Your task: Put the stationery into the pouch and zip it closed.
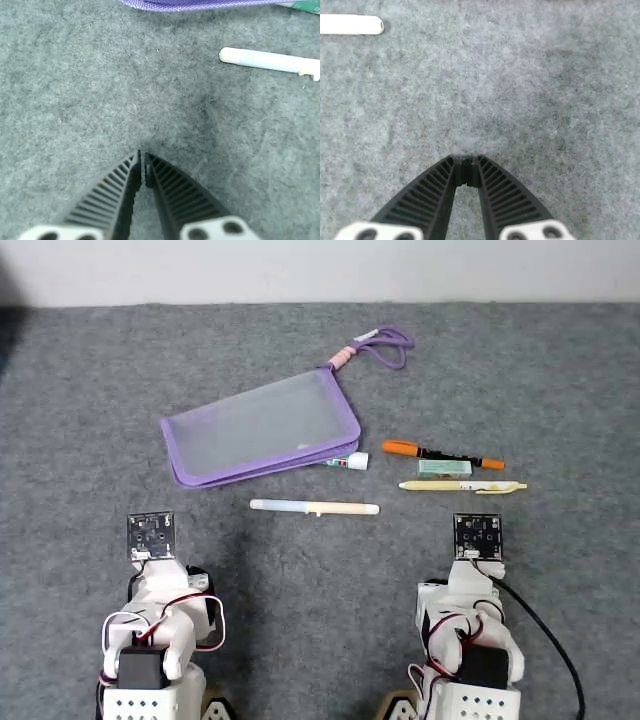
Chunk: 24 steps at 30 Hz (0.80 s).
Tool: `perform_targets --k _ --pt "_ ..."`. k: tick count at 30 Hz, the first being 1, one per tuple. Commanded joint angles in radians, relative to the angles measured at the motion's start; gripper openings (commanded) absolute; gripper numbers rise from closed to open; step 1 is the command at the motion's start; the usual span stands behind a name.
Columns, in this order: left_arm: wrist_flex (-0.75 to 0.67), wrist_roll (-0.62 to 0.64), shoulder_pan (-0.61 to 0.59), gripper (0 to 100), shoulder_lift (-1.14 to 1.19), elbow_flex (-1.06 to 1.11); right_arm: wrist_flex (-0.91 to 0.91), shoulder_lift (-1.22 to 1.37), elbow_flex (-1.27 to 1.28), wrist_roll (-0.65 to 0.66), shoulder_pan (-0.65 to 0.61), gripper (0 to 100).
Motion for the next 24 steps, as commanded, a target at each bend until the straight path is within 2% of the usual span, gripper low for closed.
perform_targets --k 1,16,18,20,24 --pt "0.003 0.012 -0.006 1 -0.015 -0.021 0.004 -0.007 0.018 0.009 0.008 0.9" --pt "0.003 0.012 -0.006 1 -0.015 -0.021 0.051 -0.01 0.018 0.015 0.015 1.2" --pt "0.003 0.012 -0.006 1 -0.015 -0.021 0.045 -0.012 0.008 0.078 0.015 1.2" --pt "0.003 0.012 -0.006 1 -0.015 -0.021 0.001 -0.012 -0.008 0.195 0.016 1.2" --pt "0.003 0.012 -0.006 1 -0.015 -0.021 -0.096 -0.005 -0.086 0.373 0.081 1.1"
